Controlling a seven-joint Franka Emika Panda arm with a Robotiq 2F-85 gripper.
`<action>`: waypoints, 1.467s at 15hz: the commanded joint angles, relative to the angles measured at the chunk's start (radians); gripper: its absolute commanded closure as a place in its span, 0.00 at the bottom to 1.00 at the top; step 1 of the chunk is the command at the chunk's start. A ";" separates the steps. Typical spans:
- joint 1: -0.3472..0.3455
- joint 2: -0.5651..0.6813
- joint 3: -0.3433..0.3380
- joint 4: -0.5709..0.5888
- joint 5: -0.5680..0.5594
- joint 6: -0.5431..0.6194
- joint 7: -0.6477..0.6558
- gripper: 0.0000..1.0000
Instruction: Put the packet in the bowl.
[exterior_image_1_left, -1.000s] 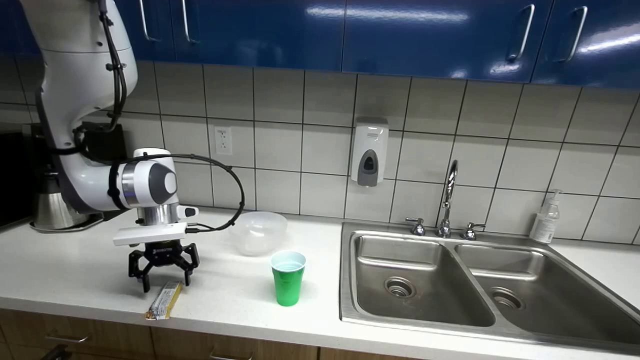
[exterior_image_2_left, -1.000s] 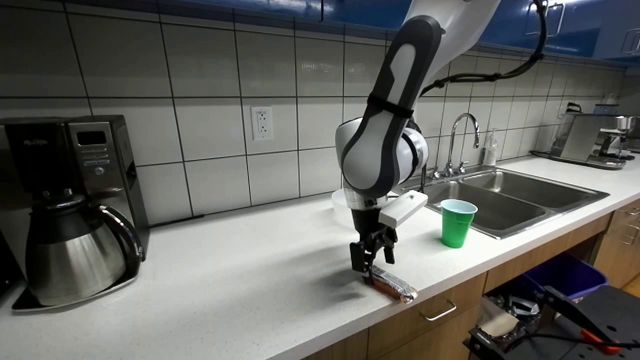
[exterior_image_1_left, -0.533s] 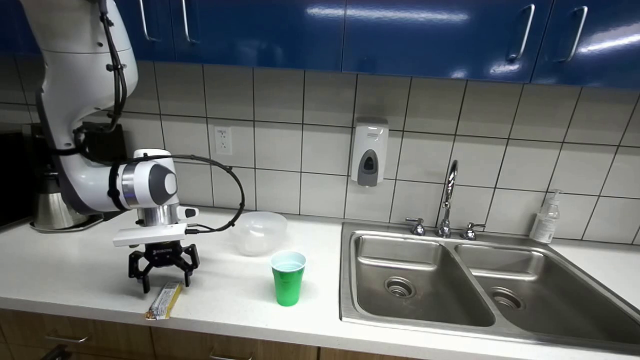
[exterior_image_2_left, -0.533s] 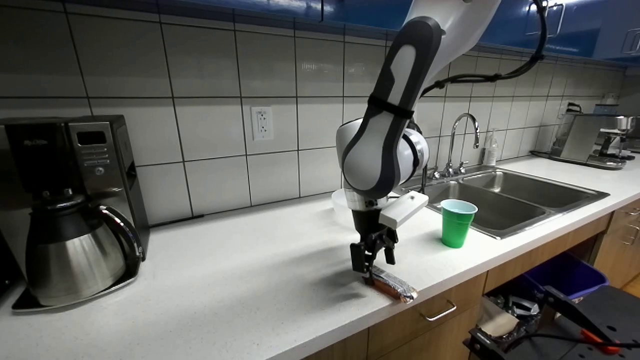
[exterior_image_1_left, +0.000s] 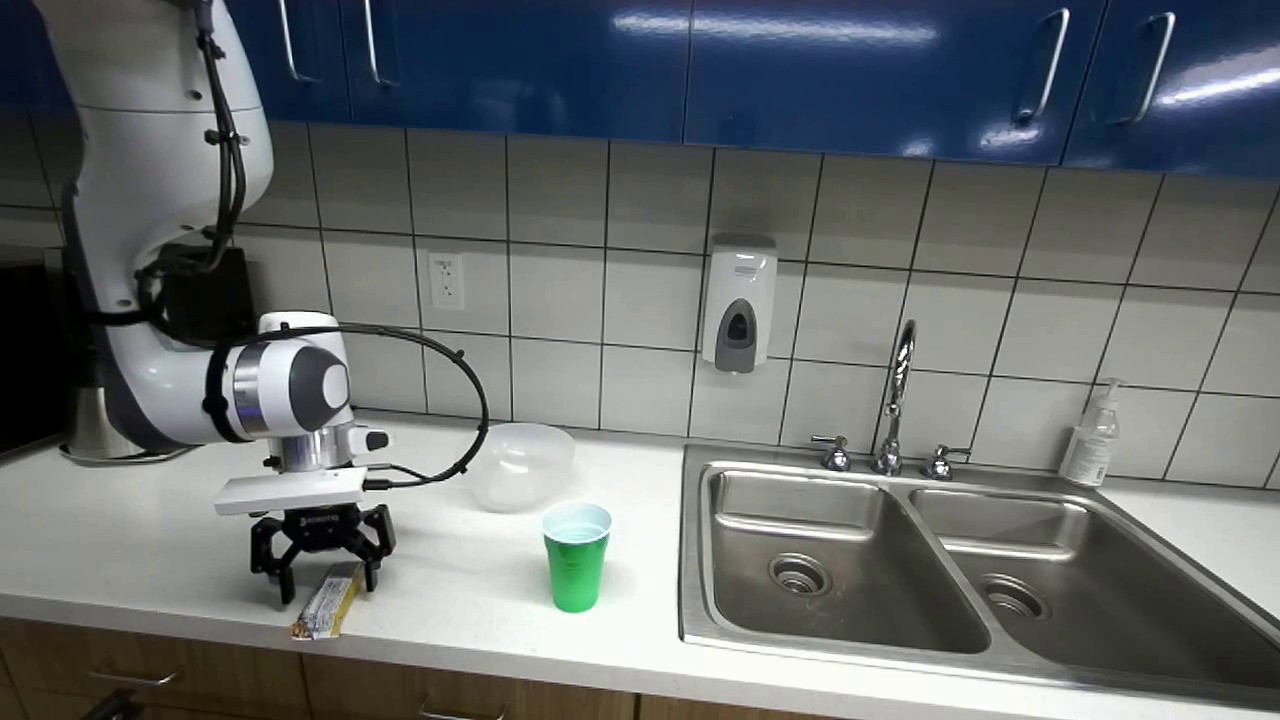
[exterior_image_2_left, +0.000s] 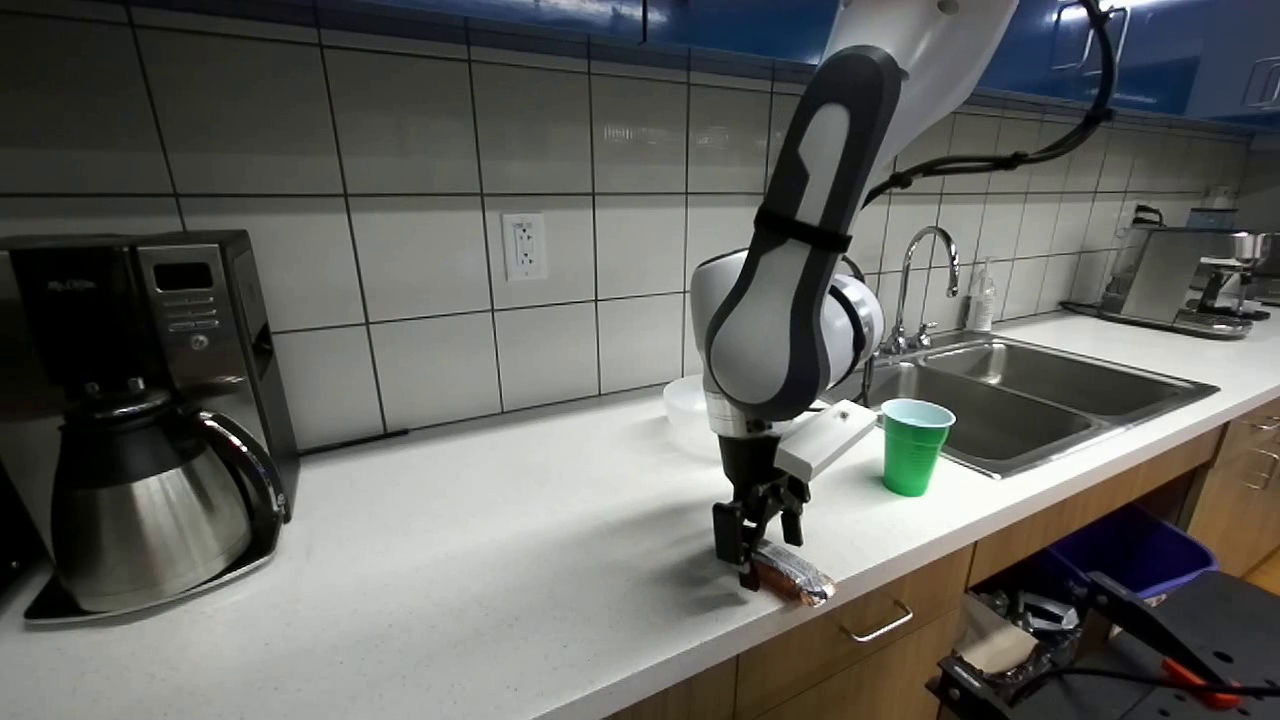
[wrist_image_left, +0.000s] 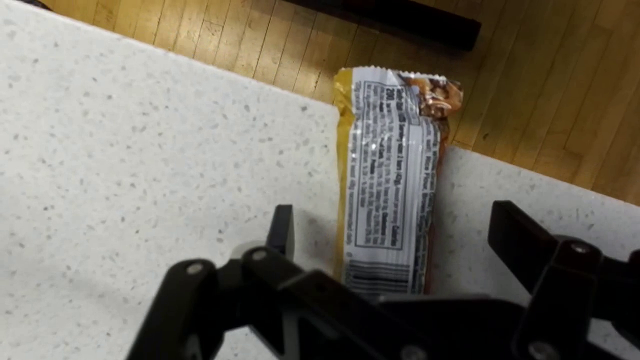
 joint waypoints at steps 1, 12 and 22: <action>0.009 -0.021 -0.022 -0.028 -0.005 0.030 0.016 0.00; 0.034 -0.029 -0.044 -0.023 -0.011 0.023 0.039 0.83; 0.081 -0.248 -0.129 -0.040 -0.050 -0.038 0.166 0.83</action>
